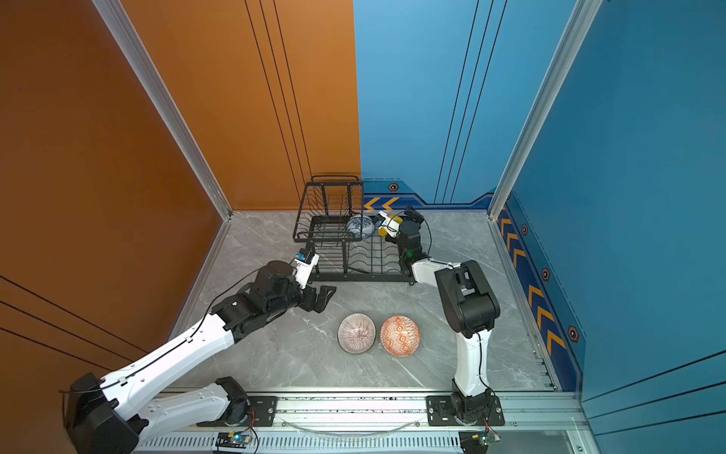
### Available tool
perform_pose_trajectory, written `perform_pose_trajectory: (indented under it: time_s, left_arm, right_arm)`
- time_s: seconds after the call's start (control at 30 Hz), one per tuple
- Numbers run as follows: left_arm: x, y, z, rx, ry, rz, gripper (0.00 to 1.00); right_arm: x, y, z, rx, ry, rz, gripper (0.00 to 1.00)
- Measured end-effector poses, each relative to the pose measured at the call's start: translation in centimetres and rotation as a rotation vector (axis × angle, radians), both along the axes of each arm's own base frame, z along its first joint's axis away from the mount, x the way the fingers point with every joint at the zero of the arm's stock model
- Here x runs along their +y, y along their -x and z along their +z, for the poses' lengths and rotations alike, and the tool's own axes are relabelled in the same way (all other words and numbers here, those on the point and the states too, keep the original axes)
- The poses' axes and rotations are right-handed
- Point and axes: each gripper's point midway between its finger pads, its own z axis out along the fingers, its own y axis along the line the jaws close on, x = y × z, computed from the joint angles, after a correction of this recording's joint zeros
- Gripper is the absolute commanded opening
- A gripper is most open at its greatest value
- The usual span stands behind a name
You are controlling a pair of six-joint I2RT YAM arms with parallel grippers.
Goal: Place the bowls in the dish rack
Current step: 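Withdraw the right gripper from the rack while the left grips the pink striped bowl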
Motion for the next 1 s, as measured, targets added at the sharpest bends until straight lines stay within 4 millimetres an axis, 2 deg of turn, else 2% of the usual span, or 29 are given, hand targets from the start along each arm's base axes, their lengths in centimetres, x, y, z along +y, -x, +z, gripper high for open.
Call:
perform_pose_trajectory:
  time_s: [0.13,0.3,0.53,0.73,0.83,1.0]
  left_arm:
    - [0.1,0.4,-0.1,-0.001,0.004,-0.002,0.98]
    - [-0.2,0.9,-0.9,0.018,-0.002,-0.024,0.98]
    - [-1.3,1.7,-1.7,0.047,0.001,-0.076,0.98]
    - [-2.3,2.5,-3.9,0.100,-0.005,-0.119,0.98]
    - [-2.9,2.7,-4.9,0.123,0.007,-0.127,0.98]
    - [-4.0,2.7,-6.1,0.156,0.023,-0.142,0.98]
  right_arm:
    - [0.3,3.1,1.7,0.035,-0.124,0.001,1.00]
    - [0.4,6.4,3.0,0.168,-0.338,-0.023,1.00]
    - [1.6,10.9,2.1,0.414,-0.579,-0.013,1.00]
    - [3.0,15.2,3.3,0.527,-0.774,0.028,1.00]
    - [3.1,16.7,3.6,0.561,-0.832,0.045,1.00]
    - [3.6,17.9,2.9,0.614,-0.876,0.061,1.00]
